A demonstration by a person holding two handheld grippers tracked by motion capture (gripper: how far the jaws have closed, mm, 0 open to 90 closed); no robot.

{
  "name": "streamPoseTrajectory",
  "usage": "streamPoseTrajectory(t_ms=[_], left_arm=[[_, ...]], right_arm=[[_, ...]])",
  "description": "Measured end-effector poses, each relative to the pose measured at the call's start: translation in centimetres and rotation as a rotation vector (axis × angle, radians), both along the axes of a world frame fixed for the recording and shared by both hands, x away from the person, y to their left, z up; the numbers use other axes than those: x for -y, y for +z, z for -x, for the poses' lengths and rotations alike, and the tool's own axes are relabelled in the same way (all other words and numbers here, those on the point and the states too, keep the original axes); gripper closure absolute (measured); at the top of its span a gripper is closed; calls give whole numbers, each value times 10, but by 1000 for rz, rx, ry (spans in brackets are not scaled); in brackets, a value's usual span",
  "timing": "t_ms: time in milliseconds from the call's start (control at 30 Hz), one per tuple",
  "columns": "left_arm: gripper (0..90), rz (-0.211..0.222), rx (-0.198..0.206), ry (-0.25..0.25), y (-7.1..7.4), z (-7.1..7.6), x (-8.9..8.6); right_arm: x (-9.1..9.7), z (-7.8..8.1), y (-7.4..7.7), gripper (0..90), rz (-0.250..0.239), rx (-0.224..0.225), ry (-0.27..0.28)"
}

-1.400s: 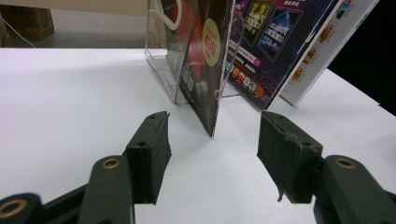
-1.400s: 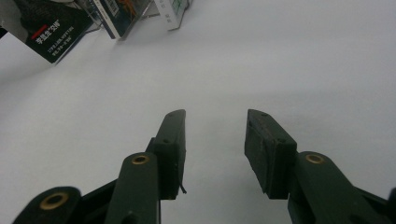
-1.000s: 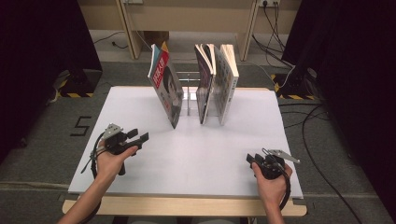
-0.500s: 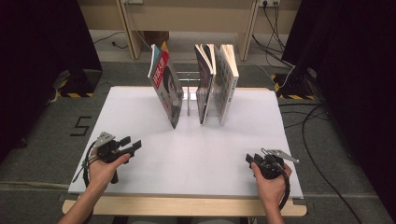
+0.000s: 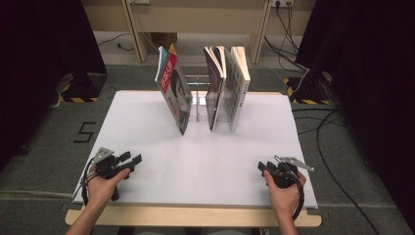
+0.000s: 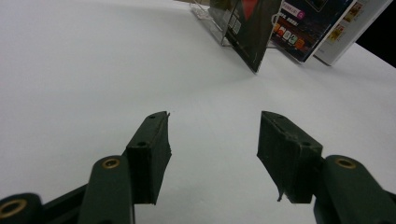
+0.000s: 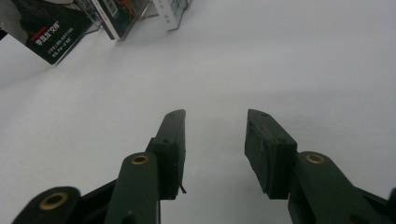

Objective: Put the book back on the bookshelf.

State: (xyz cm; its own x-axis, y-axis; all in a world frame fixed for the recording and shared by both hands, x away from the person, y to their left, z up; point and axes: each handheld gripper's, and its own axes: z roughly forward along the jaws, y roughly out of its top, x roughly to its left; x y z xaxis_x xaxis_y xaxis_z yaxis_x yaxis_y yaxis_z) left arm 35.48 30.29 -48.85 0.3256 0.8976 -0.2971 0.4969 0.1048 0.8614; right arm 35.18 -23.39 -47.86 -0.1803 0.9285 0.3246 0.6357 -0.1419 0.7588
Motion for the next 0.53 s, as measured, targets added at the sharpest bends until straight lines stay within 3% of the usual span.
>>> streamPoseTrajectory(t_ms=[300,533], left_arm=[[428,12,2,0,-6,7,2],[434,16,7,-12,-9,9,7]], right_arm=[[-1,0,0,587,26,3,14],[1,-2,-3,587,18,-5,10]])
